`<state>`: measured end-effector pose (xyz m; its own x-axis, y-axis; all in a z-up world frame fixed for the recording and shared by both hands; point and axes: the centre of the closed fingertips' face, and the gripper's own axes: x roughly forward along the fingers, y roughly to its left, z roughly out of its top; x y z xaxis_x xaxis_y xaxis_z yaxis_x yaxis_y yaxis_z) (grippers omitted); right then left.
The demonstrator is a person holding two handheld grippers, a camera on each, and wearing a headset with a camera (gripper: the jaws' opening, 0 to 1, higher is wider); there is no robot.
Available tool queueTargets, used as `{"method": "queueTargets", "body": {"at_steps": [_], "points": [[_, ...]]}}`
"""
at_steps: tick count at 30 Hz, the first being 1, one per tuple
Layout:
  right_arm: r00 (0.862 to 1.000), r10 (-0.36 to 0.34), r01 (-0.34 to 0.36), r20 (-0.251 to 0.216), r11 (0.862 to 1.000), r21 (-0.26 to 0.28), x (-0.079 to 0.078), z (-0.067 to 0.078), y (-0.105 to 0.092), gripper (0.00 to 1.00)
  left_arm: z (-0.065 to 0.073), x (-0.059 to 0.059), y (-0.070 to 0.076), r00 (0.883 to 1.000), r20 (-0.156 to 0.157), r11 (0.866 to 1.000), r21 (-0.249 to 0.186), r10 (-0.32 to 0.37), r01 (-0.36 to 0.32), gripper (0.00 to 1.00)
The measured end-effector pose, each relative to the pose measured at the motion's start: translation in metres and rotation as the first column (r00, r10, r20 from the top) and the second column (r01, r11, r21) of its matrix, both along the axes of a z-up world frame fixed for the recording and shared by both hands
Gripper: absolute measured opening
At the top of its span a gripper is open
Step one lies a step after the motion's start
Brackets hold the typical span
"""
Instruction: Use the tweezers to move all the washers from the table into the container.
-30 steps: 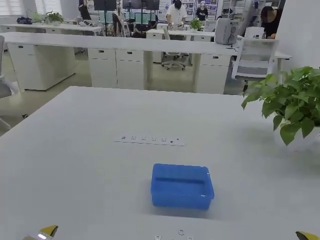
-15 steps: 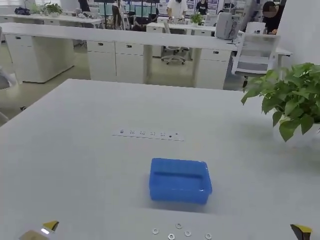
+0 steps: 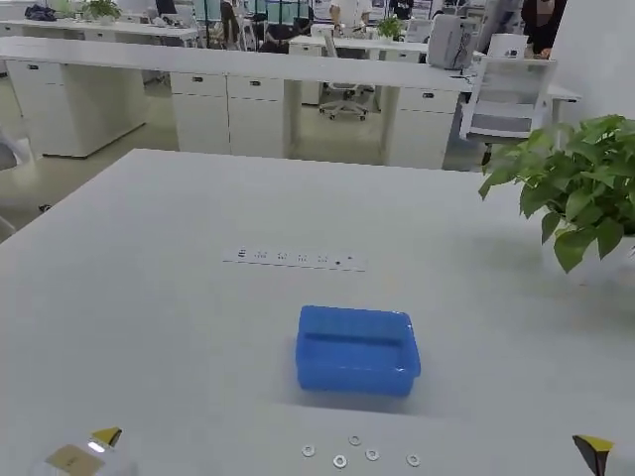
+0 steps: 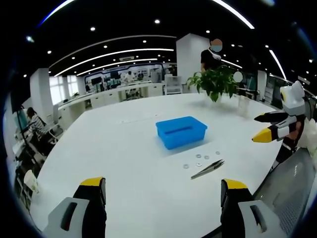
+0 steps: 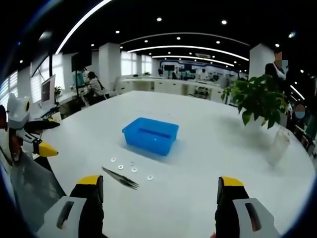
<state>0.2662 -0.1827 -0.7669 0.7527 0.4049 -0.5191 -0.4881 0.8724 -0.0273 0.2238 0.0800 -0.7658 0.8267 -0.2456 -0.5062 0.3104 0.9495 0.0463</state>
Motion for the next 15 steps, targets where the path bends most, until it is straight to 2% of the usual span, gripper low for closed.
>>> {"method": "queueTargets", "body": {"at_steps": [11, 15], "points": [[1.000, 0.017, -0.017, -0.022, 1.000, 0.011, 0.000, -0.006, 0.006, 0.94, 0.003, 0.006, 0.000, 1.000, -0.002, 1.000, 0.015, -0.018, 0.018, 0.98], [0.999, 0.023, -0.023, -0.028, 1.000, 0.010, 0.001, -0.007, 0.008, 0.94, 0.007, 0.012, -0.005, 0.999, -0.004, 0.999, 0.009, -0.047, 0.047, 0.90]]}}
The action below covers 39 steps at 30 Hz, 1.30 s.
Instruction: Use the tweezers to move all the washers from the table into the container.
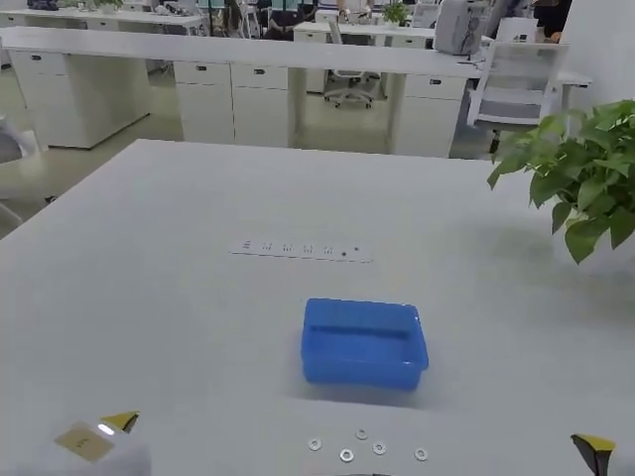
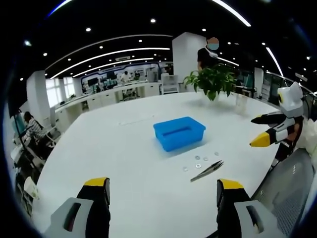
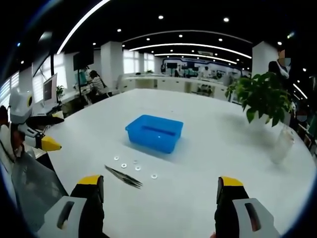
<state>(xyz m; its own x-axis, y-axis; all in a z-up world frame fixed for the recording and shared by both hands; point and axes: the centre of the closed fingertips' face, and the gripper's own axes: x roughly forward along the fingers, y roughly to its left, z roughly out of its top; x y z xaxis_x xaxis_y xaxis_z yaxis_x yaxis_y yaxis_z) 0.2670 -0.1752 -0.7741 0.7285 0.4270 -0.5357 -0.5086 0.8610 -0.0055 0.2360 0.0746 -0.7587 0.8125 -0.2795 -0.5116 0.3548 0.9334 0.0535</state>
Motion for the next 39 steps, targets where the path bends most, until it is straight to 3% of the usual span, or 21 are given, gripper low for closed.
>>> {"method": "queueTargets", "body": {"at_steps": [3, 10, 14, 15, 17, 19, 20, 24, 27, 30, 36, 39], "points": [[1.000, -0.001, 0.001, -0.001, 1.000, 0.010, 0.001, 0.000, 0.001, 0.94, 0.001, 0.004, -0.005, 1.000, 0.000, 0.999, 0.009, -0.031, 0.031, 0.89], [1.000, -0.003, 0.003, -0.014, 1.000, 0.019, 0.000, -0.003, 0.002, 0.93, -0.007, 0.014, -0.026, 0.986, -0.042, 0.986, 0.042, -0.162, 0.164, 0.75], [1.000, -0.004, 0.004, -0.017, 1.000, 0.026, 0.000, -0.004, 0.002, 0.93, -0.021, 0.014, -0.038, 0.961, -0.095, 0.960, 0.081, -0.260, 0.268, 0.63], [1.000, -0.001, 0.001, -0.016, 1.000, 0.024, 0.000, -0.004, 0.003, 0.93, -0.028, 0.013, -0.042, 0.947, -0.128, 0.948, 0.087, -0.294, 0.306, 0.60], [1.000, 0.004, -0.004, -0.018, 1.000, 0.013, 0.000, -0.007, 0.003, 0.93, -0.035, 0.017, -0.045, 0.940, -0.142, 0.940, 0.098, -0.310, 0.325, 0.54], [1.000, 0.007, -0.007, -0.025, 1.000, 0.012, -0.001, -0.008, 0.004, 0.92, -0.043, 0.018, -0.050, 0.919, -0.179, 0.924, 0.098, -0.350, 0.371, 0.47], [1.000, 0.008, -0.008, -0.027, 1.000, 0.012, -0.002, -0.009, 0.004, 0.92, -0.044, 0.020, -0.051, 0.918, -0.180, 0.921, 0.102, -0.355, 0.376, 0.43], [0.999, 0.016, -0.016, -0.035, 1.000, 0.010, -0.004, -0.011, 0.006, 0.92, -0.056, 0.028, -0.057, 0.892, -0.211, 0.896, 0.118, -0.399, 0.429, 0.30], [0.999, 0.018, -0.017, -0.043, 1.000, 0.010, -0.004, -0.013, 0.006, 0.92, -0.062, 0.032, -0.063, 0.876, -0.224, 0.880, 0.121, -0.427, 0.459, 0.26], [0.999, 0.019, -0.019, -0.051, 1.000, 0.008, -0.005, -0.014, 0.007, 0.92, -0.073, 0.035, -0.069, 0.848, -0.255, 0.849, 0.144, -0.465, 0.509, 0.22], [0.997, 0.017, -0.017, -0.075, 1.000, -0.001, -0.008, -0.021, 0.005, 0.92, -0.093, 0.036, -0.078, 0.800, -0.308, 0.799, 0.165, -0.515, 0.578, 0.15], [0.997, 0.017, -0.017, -0.075, 1.000, -0.002, -0.008, -0.021, 0.005, 0.92, -0.100, 0.038, -0.080, 0.785, -0.320, 0.782, 0.173, -0.530, 0.599, 0.11]]}}
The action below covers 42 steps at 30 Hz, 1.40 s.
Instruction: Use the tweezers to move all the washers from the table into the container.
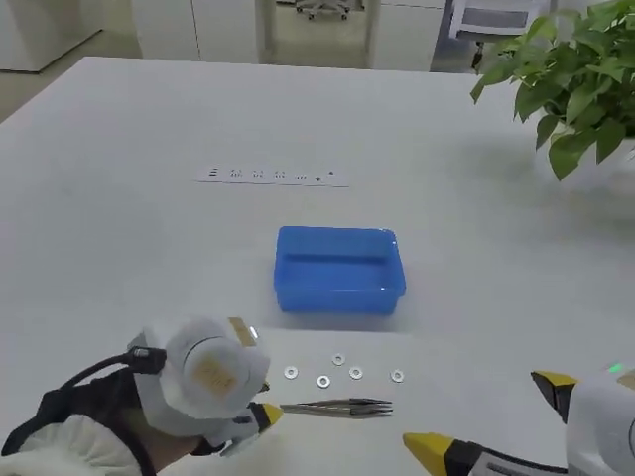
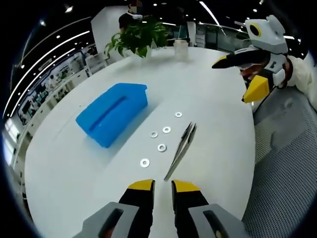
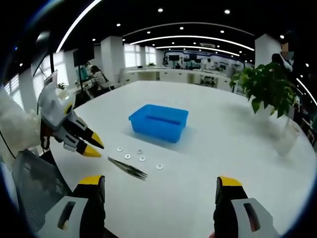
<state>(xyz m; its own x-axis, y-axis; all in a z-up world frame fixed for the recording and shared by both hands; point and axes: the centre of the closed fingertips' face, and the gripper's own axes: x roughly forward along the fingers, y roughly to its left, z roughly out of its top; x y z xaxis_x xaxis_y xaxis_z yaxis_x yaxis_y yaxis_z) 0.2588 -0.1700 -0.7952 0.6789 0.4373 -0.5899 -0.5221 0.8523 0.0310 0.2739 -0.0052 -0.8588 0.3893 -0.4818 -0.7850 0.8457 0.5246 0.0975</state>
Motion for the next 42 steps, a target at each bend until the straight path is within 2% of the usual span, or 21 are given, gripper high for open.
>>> {"method": "queueTargets", "body": {"at_steps": [4, 9, 14, 17, 20, 25, 27, 29, 31, 36, 42], "points": [[1.000, 0.001, -0.001, -0.009, 1.000, -0.005, -0.001, -0.003, 0.000, 0.92, -0.007, 0.001, -0.004, 0.999, -0.024, 0.999, 0.010, -0.030, 0.030, 0.09], [1.000, 0.001, -0.001, -0.017, 1.000, -0.008, -0.002, -0.003, -0.001, 0.91, -0.012, 0.002, -0.012, 0.996, -0.024, 0.996, 0.028, -0.081, 0.081, 0.06], [1.000, 0.002, -0.003, -0.023, 1.000, -0.012, -0.002, -0.005, 0.000, 0.91, -0.018, 0.001, -0.018, 0.992, -0.042, 0.992, 0.034, -0.119, 0.120, 0.04], [1.000, 0.003, -0.004, -0.022, 1.000, -0.011, -0.003, -0.004, 0.000, 0.91, -0.021, 0.001, -0.017, 0.988, -0.034, 0.987, 0.064, -0.149, 0.151, 0.00], [1.000, 0.008, -0.009, -0.026, 1.000, -0.014, -0.004, -0.005, 0.001, 0.91, -0.020, 0.000, -0.019, 0.985, -0.030, 0.983, 0.067, -0.168, 0.170, 0.00], [0.999, 0.025, -0.026, -0.025, 1.000, -0.017, -0.005, -0.006, 0.005, 0.91, -0.009, -0.005, -0.024, 0.981, -0.017, 0.979, 0.057, -0.194, 0.195, 0.00], [0.999, 0.034, -0.034, -0.024, 0.999, -0.017, -0.007, -0.005, 0.008, 0.91, -0.001, -0.005, -0.026, 0.980, 0.006, 0.979, 0.046, -0.197, 0.197, 0.00], [0.999, 0.041, -0.041, -0.023, 0.999, -0.019, -0.007, -0.005, 0.010, 0.90, 0.005, -0.006, -0.027, 0.981, 0.010, 0.980, 0.037, -0.196, 0.195, 0.00], [0.999, 0.050, -0.050, -0.021, 0.999, -0.018, -0.008, -0.005, 0.013, 0.90, 0.015, -0.008, -0.028, 0.979, 0.036, 0.979, 0.029, -0.201, 0.200, 0.00], [0.997, 0.075, -0.076, -0.018, 0.997, -0.014, -0.009, -0.004, 0.019, 0.88, 0.040, -0.015, -0.034, 0.981, 0.060, 0.982, -0.036, -0.184, 0.187, 0.00], [0.989, 0.148, -0.148, -0.031, 0.989, -0.011, -0.014, -0.005, 0.037, 0.84, 0.059, -0.022, -0.036, 0.983, 0.088, 0.984, -0.070, -0.158, 0.165, 0.00]]}}
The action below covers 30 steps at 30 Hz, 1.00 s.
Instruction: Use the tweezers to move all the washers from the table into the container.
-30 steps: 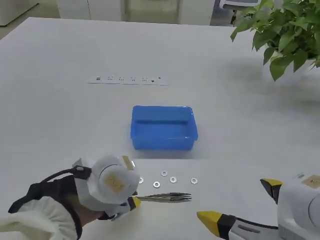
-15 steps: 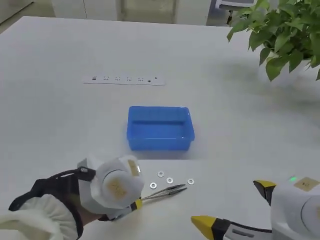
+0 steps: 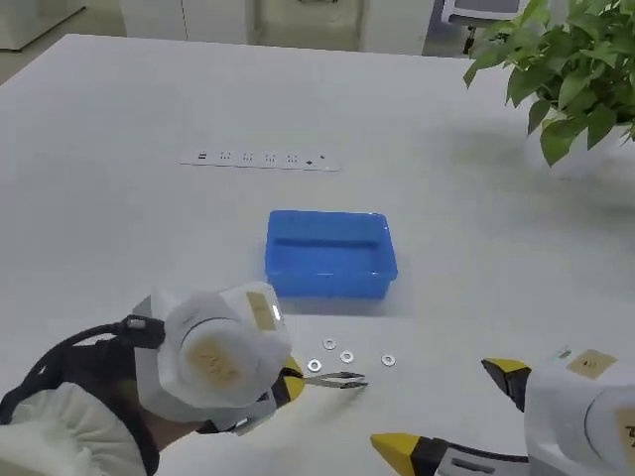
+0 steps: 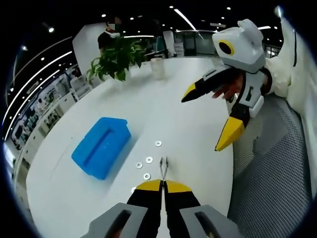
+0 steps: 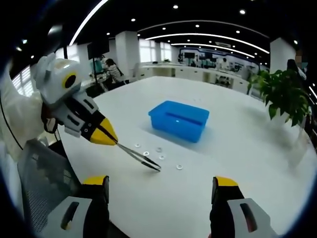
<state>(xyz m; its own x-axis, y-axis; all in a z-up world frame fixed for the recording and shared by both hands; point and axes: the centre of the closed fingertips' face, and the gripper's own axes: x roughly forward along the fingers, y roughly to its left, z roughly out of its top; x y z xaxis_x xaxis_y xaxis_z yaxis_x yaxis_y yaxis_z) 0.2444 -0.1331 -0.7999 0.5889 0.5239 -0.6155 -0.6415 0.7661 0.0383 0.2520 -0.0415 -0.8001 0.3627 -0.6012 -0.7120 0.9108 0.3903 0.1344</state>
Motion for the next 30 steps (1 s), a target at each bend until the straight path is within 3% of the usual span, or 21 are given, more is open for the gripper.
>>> {"method": "queueTargets", "body": {"at_steps": [3, 6, 10, 13, 16, 23, 27, 28, 29, 30], "points": [[0.999, 0.043, -0.043, -0.002, 0.999, 0.000, -0.003, 0.000, 0.011, 0.83, 0.007, -0.005, -0.002, 1.000, -0.006, 0.999, -0.037, 0.030, -0.030, 0.00], [0.995, 0.101, -0.101, -0.021, 0.995, 0.012, -0.008, -0.001, 0.023, 0.74, 0.012, -0.011, -0.004, 0.999, 0.005, 0.998, -0.048, 0.035, -0.035, 0.00], [0.980, 0.196, -0.195, -0.042, 0.980, 0.027, -0.015, -0.004, 0.041, 0.63, 0.018, -0.018, -0.005, 0.999, -0.004, 0.998, -0.057, 0.040, -0.040, 0.00], [0.959, 0.275, -0.274, -0.066, 0.961, 0.026, -0.022, -0.007, 0.053, 0.53, 0.023, -0.024, -0.005, 0.999, 0.002, 0.997, -0.064, 0.037, -0.037, 0.00], [0.930, 0.359, -0.359, -0.072, 0.933, 0.022, -0.027, -0.008, 0.067, 0.42, 0.026, -0.028, -0.005, 1.000, 0.011, 0.999, -0.048, 0.012, -0.011, 0.00], [0.870, 0.491, -0.492, -0.038, 0.870, -0.030, -0.030, -0.009, 0.091, 0.31, 0.030, -0.035, -0.003, 0.998, 0.039, 0.998, 0.013, -0.059, 0.058, 0.00], [0.825, 0.565, -0.564, -0.011, 0.824, -0.054, -0.034, -0.010, 0.104, 0.23, 0.029, -0.040, -0.003, 0.993, 0.034, 0.993, 0.042, -0.115, 0.113, 0.00], [0.803, 0.595, -0.595, -0.016, 0.801, -0.071, -0.037, -0.013, 0.106, 0.21, 0.029, -0.042, -0.003, 0.991, 0.029, 0.990, 0.052, -0.131, 0.129, 0.00], [0.795, 0.607, -0.606, -0.016, 0.791, -0.088, -0.036, -0.015, 0.106, 0.20, 0.029, -0.043, -0.004, 0.989, 0.026, 0.988, 0.056, -0.142, 0.141, 0.00], [0.777, 0.630, -0.626, -0.003, 0.772, -0.112, -0.035, -0.016, 0.108, 0.18, 0.029, -0.045, -0.005, 0.988, 0.021, 0.986, 0.061, -0.156, 0.155, 0.00]]}}
